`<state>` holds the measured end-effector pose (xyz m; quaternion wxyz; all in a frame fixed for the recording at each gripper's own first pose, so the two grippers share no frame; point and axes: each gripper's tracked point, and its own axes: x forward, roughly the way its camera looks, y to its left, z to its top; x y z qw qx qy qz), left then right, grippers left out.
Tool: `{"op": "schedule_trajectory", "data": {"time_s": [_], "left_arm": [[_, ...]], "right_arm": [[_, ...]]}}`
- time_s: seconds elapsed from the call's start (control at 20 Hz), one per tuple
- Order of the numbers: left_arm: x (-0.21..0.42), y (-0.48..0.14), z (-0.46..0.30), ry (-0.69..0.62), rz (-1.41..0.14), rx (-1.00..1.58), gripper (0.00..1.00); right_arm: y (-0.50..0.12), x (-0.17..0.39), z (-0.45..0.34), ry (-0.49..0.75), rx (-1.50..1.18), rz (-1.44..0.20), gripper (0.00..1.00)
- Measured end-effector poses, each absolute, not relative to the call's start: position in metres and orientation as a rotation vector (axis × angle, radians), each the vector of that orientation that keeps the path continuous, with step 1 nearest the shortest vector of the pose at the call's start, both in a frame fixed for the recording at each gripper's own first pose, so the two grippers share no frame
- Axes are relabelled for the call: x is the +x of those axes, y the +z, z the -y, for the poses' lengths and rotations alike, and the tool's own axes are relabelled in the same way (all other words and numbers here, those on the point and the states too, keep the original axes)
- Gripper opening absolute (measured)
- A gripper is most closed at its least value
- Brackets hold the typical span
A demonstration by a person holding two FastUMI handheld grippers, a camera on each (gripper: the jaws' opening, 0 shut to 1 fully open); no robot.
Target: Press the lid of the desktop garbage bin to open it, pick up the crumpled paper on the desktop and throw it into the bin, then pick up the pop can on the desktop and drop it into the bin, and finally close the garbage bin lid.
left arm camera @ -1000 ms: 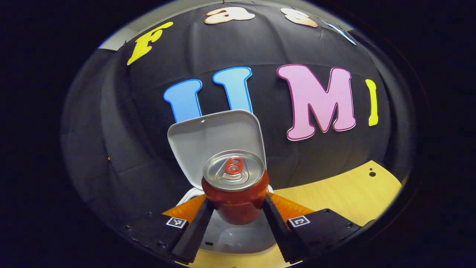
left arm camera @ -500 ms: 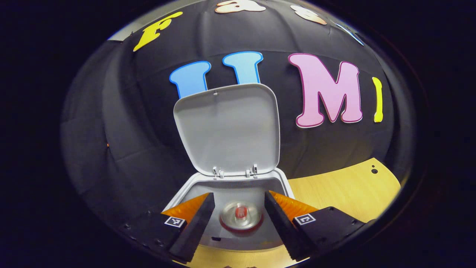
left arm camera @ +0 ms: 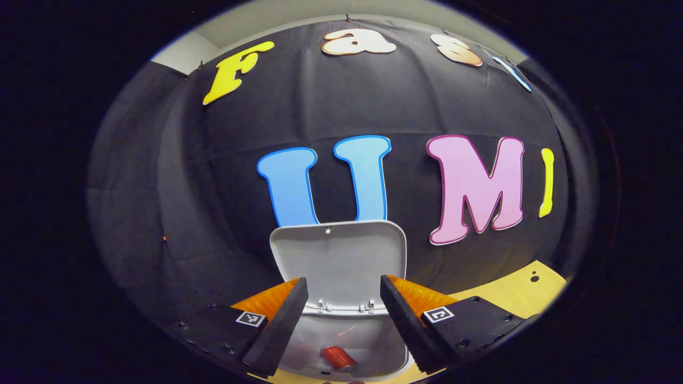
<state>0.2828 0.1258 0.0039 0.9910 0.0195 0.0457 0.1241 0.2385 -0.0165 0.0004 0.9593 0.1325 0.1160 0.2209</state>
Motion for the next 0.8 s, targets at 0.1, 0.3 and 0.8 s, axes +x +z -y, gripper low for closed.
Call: {"op": "schedule_trajectory", "data": {"time_s": [0.1,0.3,0.8], "left_arm": [[0.287,0.024,-0.133,0.261,-0.053,0.033,0.92],[0.31,0.044,-0.148,0.271,-0.038,0.004,0.91],[0.366,0.04,-0.171,0.269,-0.067,-0.012,0.92]], "right_arm": [[-0.006,0.245,0.015,0.468,0.262,-0.241,0.97],[-0.02,0.255,0.009,0.525,0.266,-0.26,0.97],[-0.055,0.281,0.036,0.515,0.384,-0.314,0.97]]}}
